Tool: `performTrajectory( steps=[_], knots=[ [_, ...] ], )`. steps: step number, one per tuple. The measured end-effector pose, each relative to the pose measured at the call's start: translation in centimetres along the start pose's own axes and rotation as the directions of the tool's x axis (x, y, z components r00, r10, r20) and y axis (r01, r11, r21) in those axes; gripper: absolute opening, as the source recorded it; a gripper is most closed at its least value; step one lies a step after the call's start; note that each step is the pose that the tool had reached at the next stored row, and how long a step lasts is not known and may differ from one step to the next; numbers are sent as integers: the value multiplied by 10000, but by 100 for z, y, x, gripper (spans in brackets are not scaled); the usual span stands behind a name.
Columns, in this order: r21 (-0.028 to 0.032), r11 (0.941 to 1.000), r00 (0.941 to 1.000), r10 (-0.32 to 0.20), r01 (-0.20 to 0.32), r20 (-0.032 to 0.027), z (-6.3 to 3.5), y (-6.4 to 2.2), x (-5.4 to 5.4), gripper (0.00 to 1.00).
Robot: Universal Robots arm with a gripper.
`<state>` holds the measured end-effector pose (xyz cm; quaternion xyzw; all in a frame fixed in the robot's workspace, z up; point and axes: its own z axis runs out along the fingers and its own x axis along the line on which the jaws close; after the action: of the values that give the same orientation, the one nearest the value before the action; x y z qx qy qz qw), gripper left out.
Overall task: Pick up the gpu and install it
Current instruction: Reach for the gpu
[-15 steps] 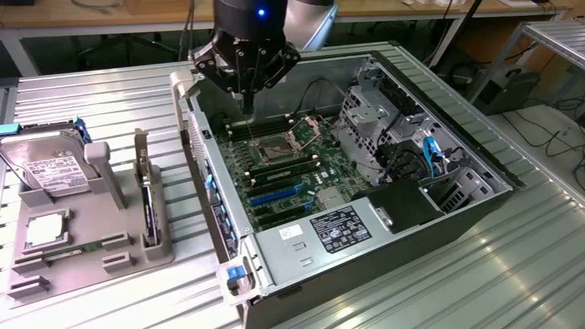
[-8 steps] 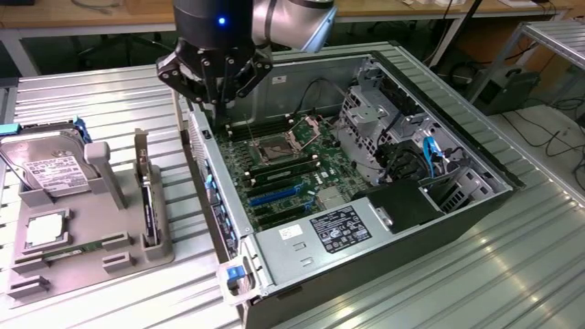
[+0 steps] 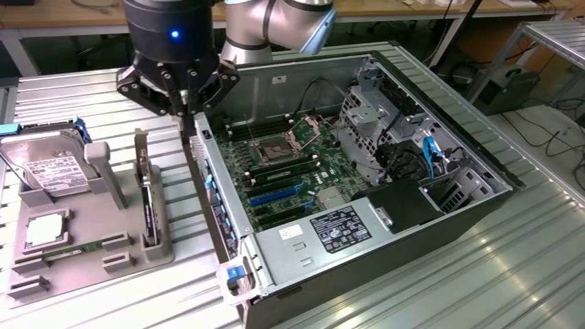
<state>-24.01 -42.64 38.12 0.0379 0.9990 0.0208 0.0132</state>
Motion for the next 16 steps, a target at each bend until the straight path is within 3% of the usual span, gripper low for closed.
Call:
performTrajectory(
  steps=[6, 13, 16],
  knots=[
    [22, 10000, 10000, -2, 2, 2, 55, -39, 305, 11],
    [87, 10000, 10000, -2, 2, 6, 113, -66, 621, 11],
    [93, 10000, 10000, -3, 3, 7, 115, -67, 636, 11]
  ],
)
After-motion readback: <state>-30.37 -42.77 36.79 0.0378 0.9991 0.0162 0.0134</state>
